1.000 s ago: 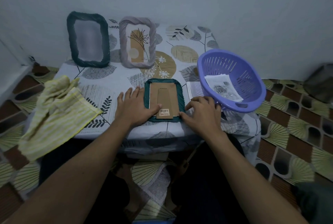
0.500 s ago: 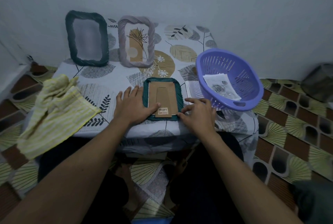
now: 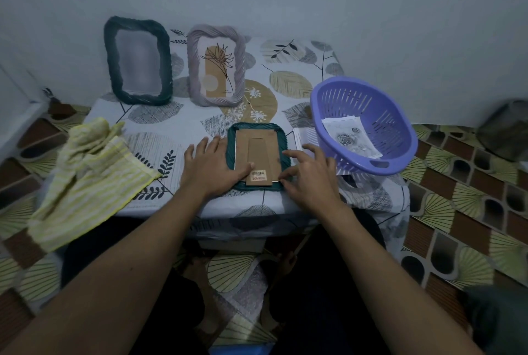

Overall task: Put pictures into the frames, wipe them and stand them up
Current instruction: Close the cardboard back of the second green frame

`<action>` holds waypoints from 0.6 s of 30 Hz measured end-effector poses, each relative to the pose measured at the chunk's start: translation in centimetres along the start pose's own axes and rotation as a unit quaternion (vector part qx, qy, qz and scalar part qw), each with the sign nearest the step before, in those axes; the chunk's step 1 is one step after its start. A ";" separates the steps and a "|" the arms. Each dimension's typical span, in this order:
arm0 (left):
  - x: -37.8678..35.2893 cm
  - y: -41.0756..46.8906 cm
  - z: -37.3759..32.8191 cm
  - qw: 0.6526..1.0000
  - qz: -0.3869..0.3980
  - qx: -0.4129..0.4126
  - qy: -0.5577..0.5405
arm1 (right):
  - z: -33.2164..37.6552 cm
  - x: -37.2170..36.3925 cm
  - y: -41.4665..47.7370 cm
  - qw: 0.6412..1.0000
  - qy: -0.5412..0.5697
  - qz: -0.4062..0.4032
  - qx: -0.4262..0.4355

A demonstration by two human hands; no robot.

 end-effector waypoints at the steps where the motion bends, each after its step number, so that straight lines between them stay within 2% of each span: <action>1: 0.0 0.0 0.0 1.000 0.000 -0.001 0.000 | 0.1 0.1 0.1 1.000 -0.006 0.004 0.005; 7: -0.1 0.0 0.0 1.000 -0.003 -0.002 0.000 | -0.4 0.2 0.5 1.000 0.008 0.023 0.001; 10: -0.1 0.0 0.0 1.000 -0.005 -0.001 0.001 | -1.2 -0.5 1.3 0.993 0.109 0.037 -0.026; 14: 0.0 0.0 0.0 1.000 -0.003 -0.001 -0.006 | -2.1 -1.0 1.6 0.955 0.280 -0.066 -0.071; 18: 0.0 0.0 0.1 1.000 -0.002 0.001 -0.015 | -1.5 -1.8 1.7 0.941 0.320 -0.072 -0.083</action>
Point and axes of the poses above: each hand's wrist, its own y-axis towards the middle knuckle, its own x-axis out of the back of the hand, z = x × y, the point moved 3 cm from there along y, towards the middle knuckle, and after that the axes turned 14 degrees about y, right-handed, at the moved point
